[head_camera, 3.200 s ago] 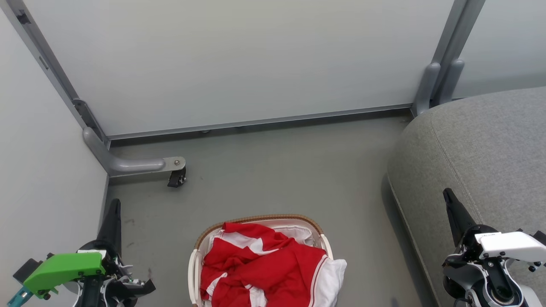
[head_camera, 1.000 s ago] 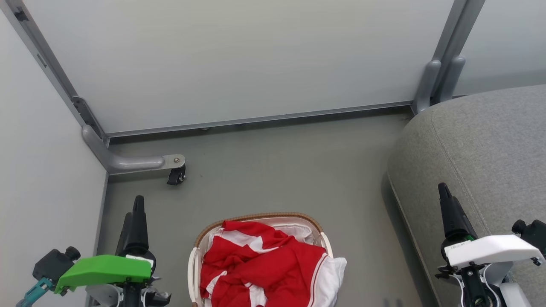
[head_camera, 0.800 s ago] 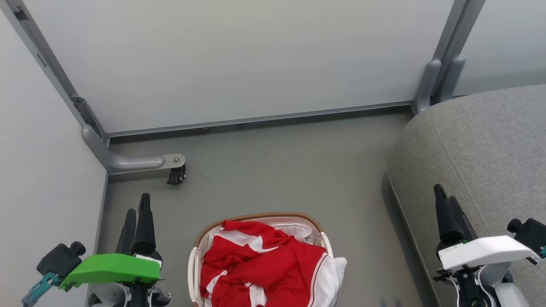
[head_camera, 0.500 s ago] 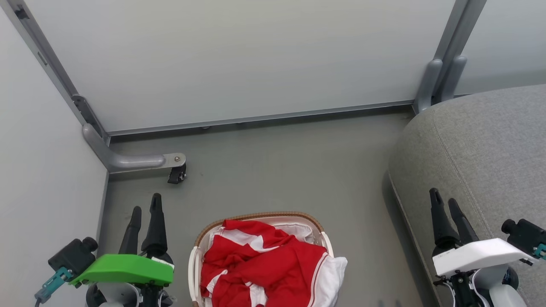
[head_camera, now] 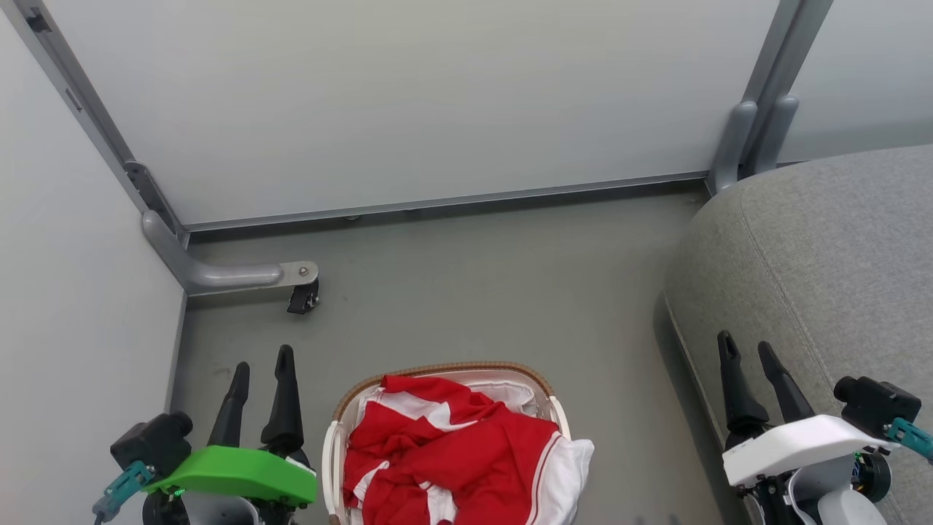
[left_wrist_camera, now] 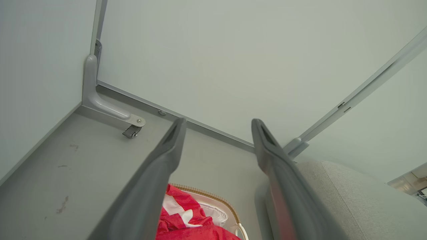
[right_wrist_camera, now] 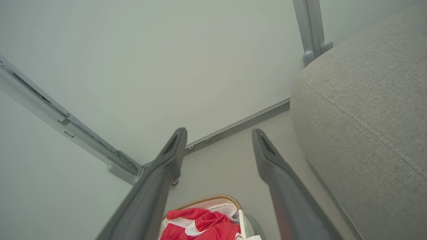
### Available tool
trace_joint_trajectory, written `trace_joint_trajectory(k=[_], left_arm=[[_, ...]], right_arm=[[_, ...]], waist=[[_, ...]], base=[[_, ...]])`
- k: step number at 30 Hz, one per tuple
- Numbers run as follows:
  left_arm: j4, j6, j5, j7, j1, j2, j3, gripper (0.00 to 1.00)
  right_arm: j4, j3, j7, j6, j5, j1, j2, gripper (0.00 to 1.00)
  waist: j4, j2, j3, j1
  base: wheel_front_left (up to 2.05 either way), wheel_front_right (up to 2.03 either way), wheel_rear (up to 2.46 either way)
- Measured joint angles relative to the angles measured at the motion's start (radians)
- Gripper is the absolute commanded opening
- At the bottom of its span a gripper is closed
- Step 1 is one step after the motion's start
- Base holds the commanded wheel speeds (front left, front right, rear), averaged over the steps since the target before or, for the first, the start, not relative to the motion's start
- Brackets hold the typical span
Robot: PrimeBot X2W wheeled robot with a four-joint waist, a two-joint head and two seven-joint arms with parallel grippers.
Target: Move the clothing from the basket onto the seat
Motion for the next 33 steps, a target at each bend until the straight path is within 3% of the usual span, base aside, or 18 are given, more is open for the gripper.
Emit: trace_joint_trajectory(k=[33], left_arm=[[0.086, 0.001, 0.283, -0.073, 0.012, 0.003, -0.028, 1.00]], right_arm=[[0.024, 0.036, -0.076, 0.000, -0.318, 0.003, -0.004, 1.00]], waist=[[0.006, 0.0000, 0.009, 0.0000]], base=[[0.00, 0.00, 0.00]])
